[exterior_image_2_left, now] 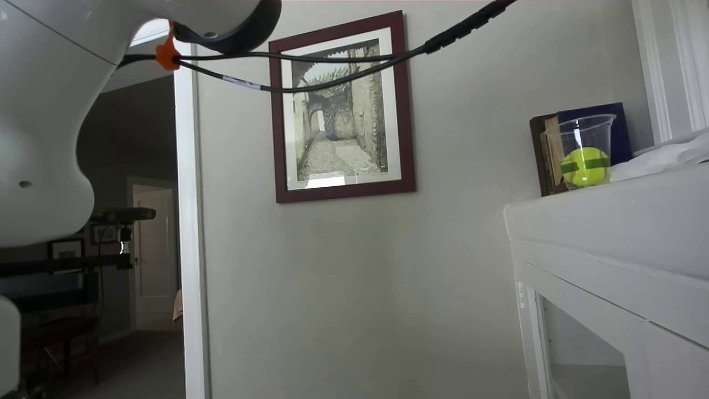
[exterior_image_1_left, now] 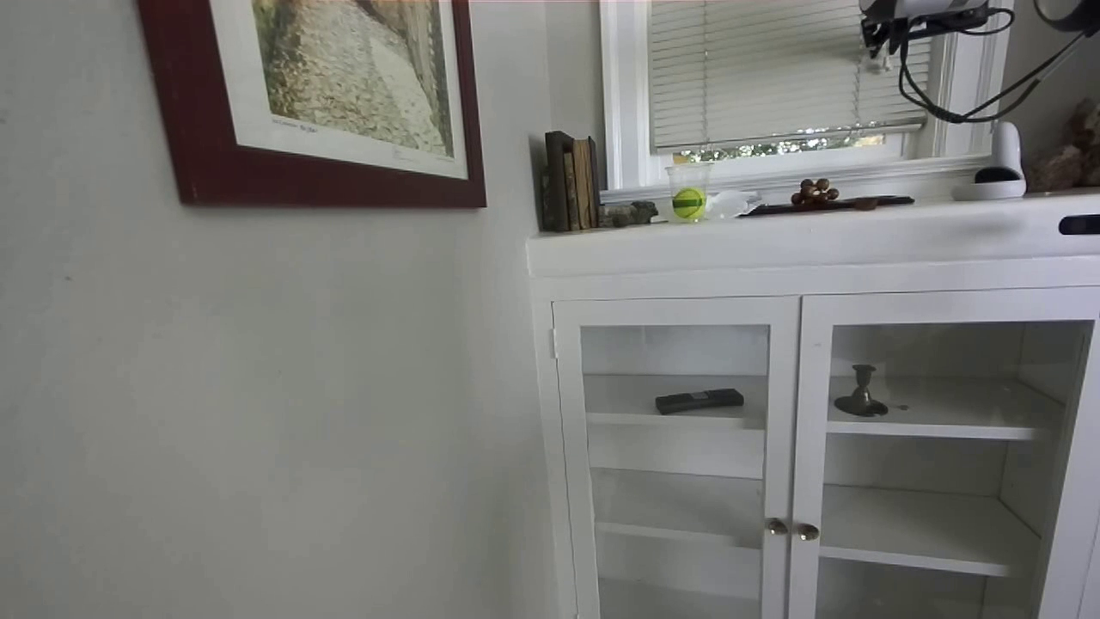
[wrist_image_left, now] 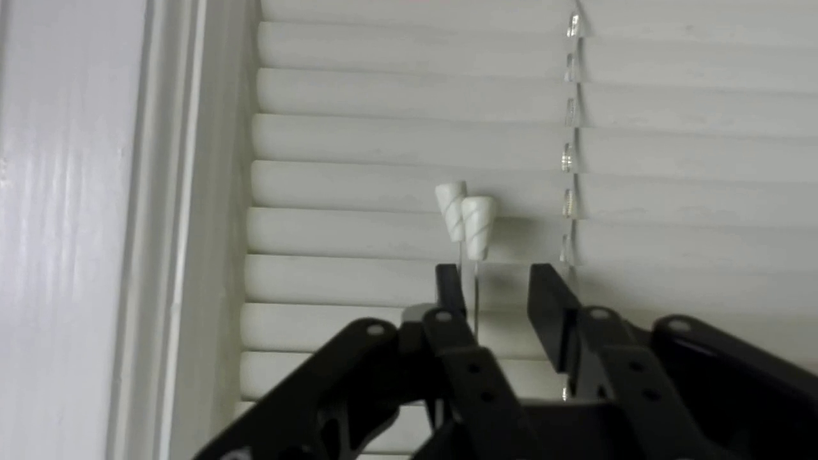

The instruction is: Open the curtain

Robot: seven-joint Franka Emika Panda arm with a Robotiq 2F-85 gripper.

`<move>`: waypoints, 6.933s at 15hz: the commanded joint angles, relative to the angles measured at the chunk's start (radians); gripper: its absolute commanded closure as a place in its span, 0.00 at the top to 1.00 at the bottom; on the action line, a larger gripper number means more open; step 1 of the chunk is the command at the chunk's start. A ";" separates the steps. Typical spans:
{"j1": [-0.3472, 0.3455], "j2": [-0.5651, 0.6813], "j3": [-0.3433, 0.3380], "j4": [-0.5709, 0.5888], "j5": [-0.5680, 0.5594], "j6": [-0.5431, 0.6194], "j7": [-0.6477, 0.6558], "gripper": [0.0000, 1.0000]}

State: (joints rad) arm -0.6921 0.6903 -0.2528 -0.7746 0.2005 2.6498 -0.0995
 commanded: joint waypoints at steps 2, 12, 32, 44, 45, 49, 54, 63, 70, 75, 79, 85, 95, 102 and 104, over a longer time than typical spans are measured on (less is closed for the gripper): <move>-0.017 0.046 0.007 0.078 0.014 0.008 0.012 0.44; -0.022 0.053 0.008 0.088 0.012 0.004 0.012 0.00; 0.032 -0.085 0.010 -0.143 0.006 -0.178 0.001 0.00; 0.094 -0.285 0.006 -0.548 -0.009 -0.164 -0.022 0.00; 0.099 -0.303 0.003 -0.581 -0.012 -0.162 -0.020 0.00; 0.109 -0.358 0.000 -0.682 -0.022 -0.169 -0.024 0.00; 0.117 -0.415 -0.001 -0.791 -0.031 -0.169 -0.033 0.00; 0.155 -0.472 -0.038 -0.903 -0.025 -0.165 -0.048 0.00; 0.181 -0.524 -0.067 -0.984 -0.030 -0.164 -0.074 0.00; 0.192 -0.564 -0.080 -1.052 -0.028 -0.166 -0.107 0.00; 0.203 -0.600 -0.094 -1.100 -0.039 -0.168 -0.112 0.00; 0.217 -0.649 -0.113 -1.169 -0.054 -0.176 -0.118 0.00; 0.234 -0.705 -0.130 -1.270 -0.078 -0.174 -0.134 0.00; 0.244 -0.746 -0.142 -1.333 -0.085 -0.177 -0.124 0.00; 0.245 -0.757 -0.145 -1.344 -0.086 -0.180 -0.129 0.00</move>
State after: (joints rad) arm -0.4640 -0.0210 -0.3805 -2.0449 0.1478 2.4914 -0.2218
